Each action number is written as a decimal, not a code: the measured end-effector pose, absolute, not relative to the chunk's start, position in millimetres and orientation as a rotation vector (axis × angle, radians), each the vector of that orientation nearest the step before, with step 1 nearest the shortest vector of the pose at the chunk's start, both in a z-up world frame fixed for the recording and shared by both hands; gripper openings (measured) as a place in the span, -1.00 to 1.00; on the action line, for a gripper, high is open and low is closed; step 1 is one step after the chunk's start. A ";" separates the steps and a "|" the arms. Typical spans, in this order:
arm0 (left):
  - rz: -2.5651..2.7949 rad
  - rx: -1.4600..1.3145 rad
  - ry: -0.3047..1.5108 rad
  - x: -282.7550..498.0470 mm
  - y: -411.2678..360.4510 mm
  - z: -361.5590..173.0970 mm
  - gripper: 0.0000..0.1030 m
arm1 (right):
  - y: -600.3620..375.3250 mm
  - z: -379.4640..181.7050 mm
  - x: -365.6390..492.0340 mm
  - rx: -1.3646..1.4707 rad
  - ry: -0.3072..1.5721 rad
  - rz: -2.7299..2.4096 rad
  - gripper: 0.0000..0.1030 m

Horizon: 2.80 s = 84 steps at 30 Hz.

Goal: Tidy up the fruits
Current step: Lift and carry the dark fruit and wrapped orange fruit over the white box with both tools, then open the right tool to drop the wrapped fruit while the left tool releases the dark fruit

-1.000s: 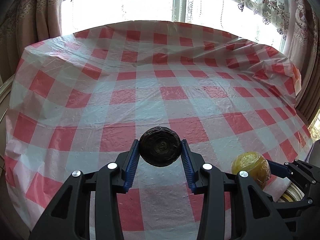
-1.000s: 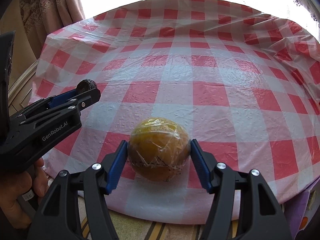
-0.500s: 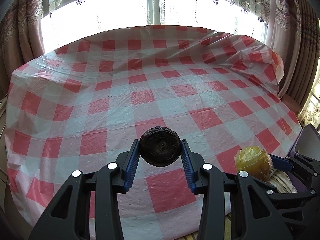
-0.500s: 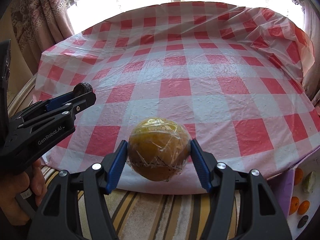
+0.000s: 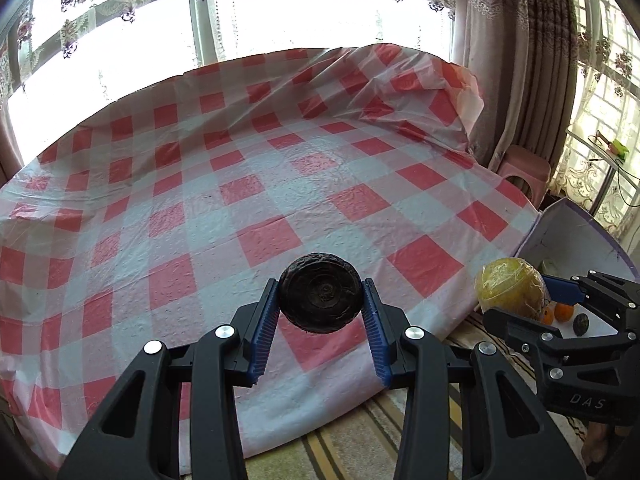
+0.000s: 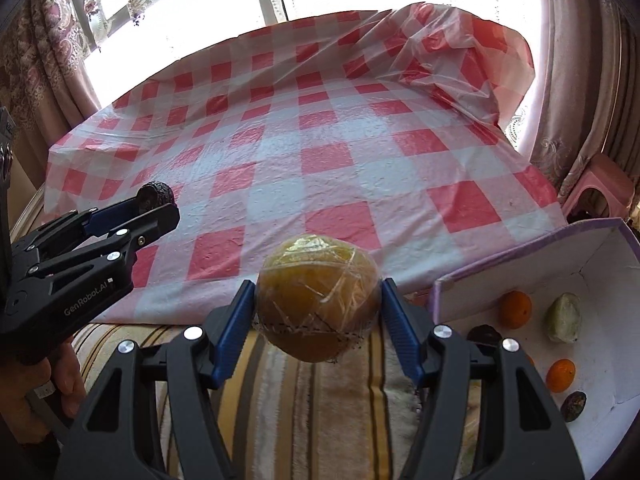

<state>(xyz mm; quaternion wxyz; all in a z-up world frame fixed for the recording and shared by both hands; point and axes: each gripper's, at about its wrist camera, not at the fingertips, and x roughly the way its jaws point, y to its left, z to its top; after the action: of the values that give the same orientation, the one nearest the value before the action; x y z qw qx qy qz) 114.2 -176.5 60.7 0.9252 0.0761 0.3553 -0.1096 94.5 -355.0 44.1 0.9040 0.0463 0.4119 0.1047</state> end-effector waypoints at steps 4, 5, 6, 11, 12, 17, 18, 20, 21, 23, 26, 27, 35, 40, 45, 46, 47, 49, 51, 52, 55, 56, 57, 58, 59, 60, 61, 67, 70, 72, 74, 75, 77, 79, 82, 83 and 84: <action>-0.285 0.187 0.736 111.8 -206.6 58.8 -0.23 | -391.4 43.3 88.7 0.110 0.851 0.141 0.23; -0.301 0.196 0.737 110.9 -214.7 58.2 -0.23 | -400.0 43.2 87.7 0.113 0.850 0.123 0.23; -0.317 0.207 0.739 110.0 -222.9 57.3 -0.23 | -408.0 42.8 86.7 0.116 0.850 0.105 0.23; -0.400 0.279 0.741 101.1 -267.9 51.4 -0.23 | -443.5 40.0 82.5 0.122 0.857 0.029 0.23; -0.417 0.289 0.742 99.6 -276.2 50.5 -0.23 | -449.1 39.5 81.5 0.124 0.859 0.016 0.23; -0.495 0.341 0.761 92.4 -313.9 41.8 -0.23 | -475.8 32.3 77.0 0.127 0.870 -0.052 0.23; -0.510 0.348 0.766 91.5 -320.8 39.9 -0.23 | -480.7 30.4 76.5 0.129 0.874 -0.065 0.23; -0.542 0.357 0.780 89.6 -333.0 36.0 -0.23 | -491.2 26.5 74.9 0.132 0.882 -0.091 0.23; -0.553 0.370 0.783 88.1 -339.3 34.1 -0.23 | -495.8 24.9 74.1 0.132 0.887 -0.103 0.23; -0.577 0.383 0.789 85.3 -350.4 31.4 -0.23 | -505.5 22.1 72.5 0.134 0.893 -0.124 0.23; -0.620 0.386 0.809 82.4 -365.0 26.8 -0.23 | -517.6 19.6 70.8 0.128 0.906 -0.158 0.23; -0.635 0.388 0.816 81.6 -369.9 25.0 -0.23 | -521.5 19.2 70.3 0.120 0.913 -0.172 0.23; -0.721 0.440 0.853 75.2 -408.2 13.4 -0.23 | -564.9 13.2 67.6 0.053 0.972 -0.311 0.23; -0.793 0.464 0.905 69.3 -433.2 3.4 -0.23 | -580.2 1.6 71.3 -0.042 1.037 -0.357 0.23; -0.840 0.513 0.975 65.1 -455.8 -13.4 -0.23 | -587.9 -5.7 80.8 -0.104 1.072 -0.374 0.23; -0.843 0.516 0.985 66.2 -458.1 -15.7 -0.23 | -588.9 -7.3 85.1 -0.116 1.077 -0.378 0.23; -0.845 0.516 0.990 67.0 -460.0 -17.2 -0.23 | -590.0 -9.1 87.7 -0.125 1.085 -0.381 0.23; -0.850 0.526 1.004 67.2 -465.0 -20.3 -0.23 | -590.6 -13.6 94.0 -0.141 1.102 -0.372 0.23; -0.861 0.547 1.030 67.5 -470.9 -26.0 -0.23 | -591.1 -17.2 99.4 -0.158 1.116 -0.364 0.23; -0.862 0.552 1.041 68.0 -472.5 -27.3 -0.23 | -591.4 -19.4 102.0 -0.162 1.128 -0.358 0.23; -0.852 0.556 1.075 73.6 -474.6 -30.5 -0.23 | -593.7 -26.3 109.3 -0.163 1.164 -0.346 0.23; -0.839 0.566 1.072 74.4 -476.1 -31.3 -0.23 | -594.5 -28.4 110.6 -0.169 1.173 -0.343 0.23; -0.825 0.585 1.069 74.9 -478.6 -32.6 -0.23 | -594.7 -30.5 112.4 -0.175 1.181 -0.341 0.23; -0.811 0.608 1.070 75.8 -481.8 -34.6 -0.23 | -596.8 -32.2 114.3 -0.179 1.189 -0.336 0.23; -0.808 0.630 1.073 75.7 -484.9 -36.9 -0.23 | -597.5 -34.0 115.9 -0.181 1.198 -0.332 0.23; -0.810 0.647 1.083 75.4 -488.0 -39.9 -0.23 | -598.2 -35.3 118.0 -0.184 1.204 -0.330 0.23; -0.812 0.663 1.098 74.8 -491.2 -43.4 -0.23 | -599.4 -37.3 119.8 -0.185 1.214 -0.330 0.23; -0.832 0.692 1.159 78.3 -500.4 -60.2 -0.23 | -605.4 -51.1 125.0 -0.204 1.263 -0.318 0.23; -0.841 0.686 1.203 82.7 -501.7 -65.6 -0.23 | -605.4 -55.9 128.4 -0.221 1.286 -0.322 0.23; -0.842 0.679 1.230 88.7 -503.2 -69.4 -0.23 | -604.7 -62.3 132.7 -0.238 1.320 -0.322 0.23; -0.838 0.672 1.243 93.4 -505.7 -68.7 -0.23 | -599.8 -66.9 135.3 -0.266 1.335 -0.315 0.23; -0.838 0.670 1.247 93.3 -503.0 -69.9 -0.23 | -598.5 -68.1 136.5 -0.274 1.339 -0.310 0.23; -0.831 0.674 1.255 93.7 -502.3 -73.1 -0.23 | -598.9 -68.7 137.8 -0.272 1.343 -0.306 0.23; -0.832 0.675 1.254 97.7 -500.6 -74.4 -0.23 | -600.2 -69.5 138.4 -0.270 1.349 -0.309 0.23; -0.833 0.671 1.259 99.0 -498.6 -75.4 -0.23 | -601.4 -74.8 139.4 -0.278 1.363 -0.311 0.23; -0.835 0.668 1.262 97.7 -498.2 -78.2 -0.23 | -601.4 -75.9 140.2 -0.279 1.366 -0.311 0.23; -0.837 0.665 1.264 98.0 -498.1 -78.8 -0.23 | -601.5 -77.1 142.0 -0.280 1.369 -0.311 0.24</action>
<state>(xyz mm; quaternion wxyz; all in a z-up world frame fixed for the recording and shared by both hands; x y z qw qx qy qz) 98.0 -498.1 -78.8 0.6765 0.2957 0.5623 -0.3725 142.0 -601.5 -77.1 0.7544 -0.1284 0.6277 -0.1426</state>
